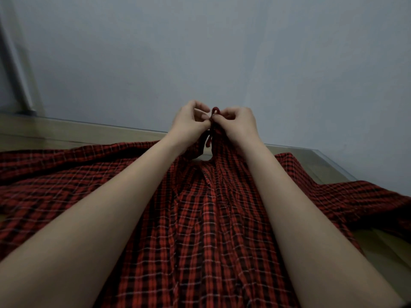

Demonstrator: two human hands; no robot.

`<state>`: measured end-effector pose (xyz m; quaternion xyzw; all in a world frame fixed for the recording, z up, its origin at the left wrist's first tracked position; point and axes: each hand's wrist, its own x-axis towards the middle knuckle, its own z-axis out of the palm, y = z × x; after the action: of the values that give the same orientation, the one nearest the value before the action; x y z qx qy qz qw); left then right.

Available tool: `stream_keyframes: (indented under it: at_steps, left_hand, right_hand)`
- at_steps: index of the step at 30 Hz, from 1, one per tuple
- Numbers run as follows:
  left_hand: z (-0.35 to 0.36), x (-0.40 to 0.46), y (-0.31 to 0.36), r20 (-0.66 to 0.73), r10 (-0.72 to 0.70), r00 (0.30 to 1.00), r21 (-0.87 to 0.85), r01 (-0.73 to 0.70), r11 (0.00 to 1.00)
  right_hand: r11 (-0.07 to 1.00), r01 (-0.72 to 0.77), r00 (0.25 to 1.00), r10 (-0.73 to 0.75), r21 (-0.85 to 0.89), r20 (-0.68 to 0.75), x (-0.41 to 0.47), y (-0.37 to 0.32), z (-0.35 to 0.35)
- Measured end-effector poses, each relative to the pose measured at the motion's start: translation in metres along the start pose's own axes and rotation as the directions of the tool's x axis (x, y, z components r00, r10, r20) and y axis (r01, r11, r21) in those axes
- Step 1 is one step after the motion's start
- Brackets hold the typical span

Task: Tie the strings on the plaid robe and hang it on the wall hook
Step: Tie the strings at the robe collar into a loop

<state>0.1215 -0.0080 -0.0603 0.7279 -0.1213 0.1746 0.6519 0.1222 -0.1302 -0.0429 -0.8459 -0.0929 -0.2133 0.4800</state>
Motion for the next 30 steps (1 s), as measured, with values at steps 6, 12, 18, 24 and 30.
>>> stream_keyframes:
  at_steps: [6,12,18,24,30]
  left_hand:
    - [-0.006,0.003,-0.003,0.002,-0.022,1.0,0.183,0.022,0.983]
    - [-0.004,0.005,-0.007,-0.08,0.034,0.996,0.271,-0.012,0.963]
    - [-0.004,0.004,-0.011,-0.114,0.027,0.993,0.293,0.007,0.956]
    - [-0.009,0.002,-0.007,-0.051,-0.03,0.998,0.104,0.035,0.994]
    - [-0.009,-0.002,0.001,0.061,-0.051,0.997,-0.019,0.053,0.998]
  right_hand:
    - [0.954,-0.168,0.985,0.175,0.25,-0.005,-0.003,0.008,0.007]
    - [0.846,-0.286,0.949,0.314,0.451,0.014,-0.007,0.006,0.012]
    - [0.876,-0.307,0.946,0.325,0.372,0.015,-0.006,0.01,0.017]
    - [0.926,-0.237,0.969,0.204,0.293,0.14,-0.009,0.006,0.0]
    - [0.974,-0.169,0.962,0.129,0.151,0.241,-0.013,-0.004,-0.013]
